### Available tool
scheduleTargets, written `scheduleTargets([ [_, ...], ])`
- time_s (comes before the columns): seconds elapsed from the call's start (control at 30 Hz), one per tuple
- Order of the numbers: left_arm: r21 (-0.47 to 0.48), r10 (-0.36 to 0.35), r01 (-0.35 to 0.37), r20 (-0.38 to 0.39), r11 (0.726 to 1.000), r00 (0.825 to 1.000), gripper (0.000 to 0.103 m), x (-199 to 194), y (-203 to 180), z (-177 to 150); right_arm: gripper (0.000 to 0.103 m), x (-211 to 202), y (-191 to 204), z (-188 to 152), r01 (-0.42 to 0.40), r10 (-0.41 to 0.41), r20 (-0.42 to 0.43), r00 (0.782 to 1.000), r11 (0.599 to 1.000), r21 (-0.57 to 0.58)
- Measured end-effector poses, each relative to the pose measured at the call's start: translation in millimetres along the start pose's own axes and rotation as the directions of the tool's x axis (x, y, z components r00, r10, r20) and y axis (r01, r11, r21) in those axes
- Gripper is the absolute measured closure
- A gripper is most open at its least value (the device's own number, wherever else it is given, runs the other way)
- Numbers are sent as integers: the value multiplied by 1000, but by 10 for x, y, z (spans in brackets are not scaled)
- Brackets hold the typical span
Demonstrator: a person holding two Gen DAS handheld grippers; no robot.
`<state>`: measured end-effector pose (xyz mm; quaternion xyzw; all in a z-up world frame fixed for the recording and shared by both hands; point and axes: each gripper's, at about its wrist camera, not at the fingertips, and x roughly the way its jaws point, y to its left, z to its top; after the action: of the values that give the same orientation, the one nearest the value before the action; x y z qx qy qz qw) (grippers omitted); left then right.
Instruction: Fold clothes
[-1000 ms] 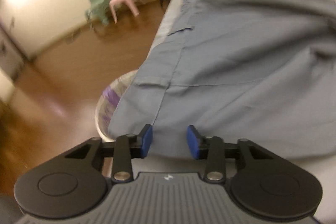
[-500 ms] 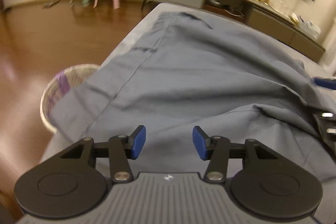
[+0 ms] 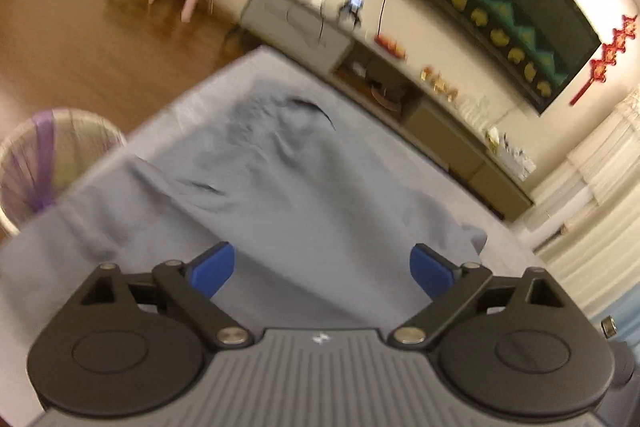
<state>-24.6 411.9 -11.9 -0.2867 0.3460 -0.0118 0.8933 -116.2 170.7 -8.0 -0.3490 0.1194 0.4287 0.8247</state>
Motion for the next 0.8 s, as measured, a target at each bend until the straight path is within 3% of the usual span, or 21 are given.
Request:
scheduleTargets([
  [0.13,-37,64,-68,-95,997,993,8,362,52,-22,103,73,56,-108,23,-22,-18,1000,999,39],
  [0.17,-39,83,-87,-102,995,991,15,431,56,-12,103,55,58,-93,27,-26,-6,1000,999,40],
  [0.23,-51,104,-110,-108,993,989,56,538,70,29,103,4,76,-56,20,-21,12,1000,999,37],
  [0.27,-60,106,-112,-106,992,989,84,576,79,60,103,-16,83,-43,19,-19,16,1000,999,30],
  [0.3,-60,82,-86,-76,994,994,94,493,57,79,103,-35,82,-42,19,-20,19,1000,999,30],
  [0.37,-30,31,-30,33,999,999,98,173,-67,78,103,-108,58,-67,26,-27,25,999,999,39],
  [0.4,8,-25,25,127,1000,992,98,-204,-129,-21,103,-186,34,-92,31,-32,33,999,999,41],
  [0.43,50,-83,74,216,996,973,100,-578,-190,-121,103,-281,8,-126,29,-32,48,998,998,50],
  [0.47,58,-80,69,233,996,969,100,-786,-164,-227,102,-390,-18,-175,11,-16,69,997,997,71],
  [0.5,28,-25,19,204,999,979,99,-851,-9,-353,95,-502,-42,-228,-16,8,90,996,995,96],
  [0.53,-2,31,-31,173,1000,985,98,-915,147,-478,73,-540,-40,-289,-52,42,85,995,993,109],
  [0.6,-109,130,-119,94,987,987,83,-872,481,-625,46,-488,25,-426,-115,112,38,993,988,106],
  [0.63,-159,175,-165,52,973,983,78,-851,647,-697,46,-409,93,-504,-127,128,0,992,988,89],
  [0.67,-177,186,-173,61,969,981,67,-876,698,-718,46,-360,135,-564,-136,139,-32,990,987,86],
  [0.7,-186,199,-184,66,965,978,52,-888,725,-720,46,-334,158,-610,-143,149,-57,987,985,92],
  [0.8,-166,197,-186,57,968,979,31,-779,682,-616,46,-432,123,-671,-130,140,-81,987,984,119],
])
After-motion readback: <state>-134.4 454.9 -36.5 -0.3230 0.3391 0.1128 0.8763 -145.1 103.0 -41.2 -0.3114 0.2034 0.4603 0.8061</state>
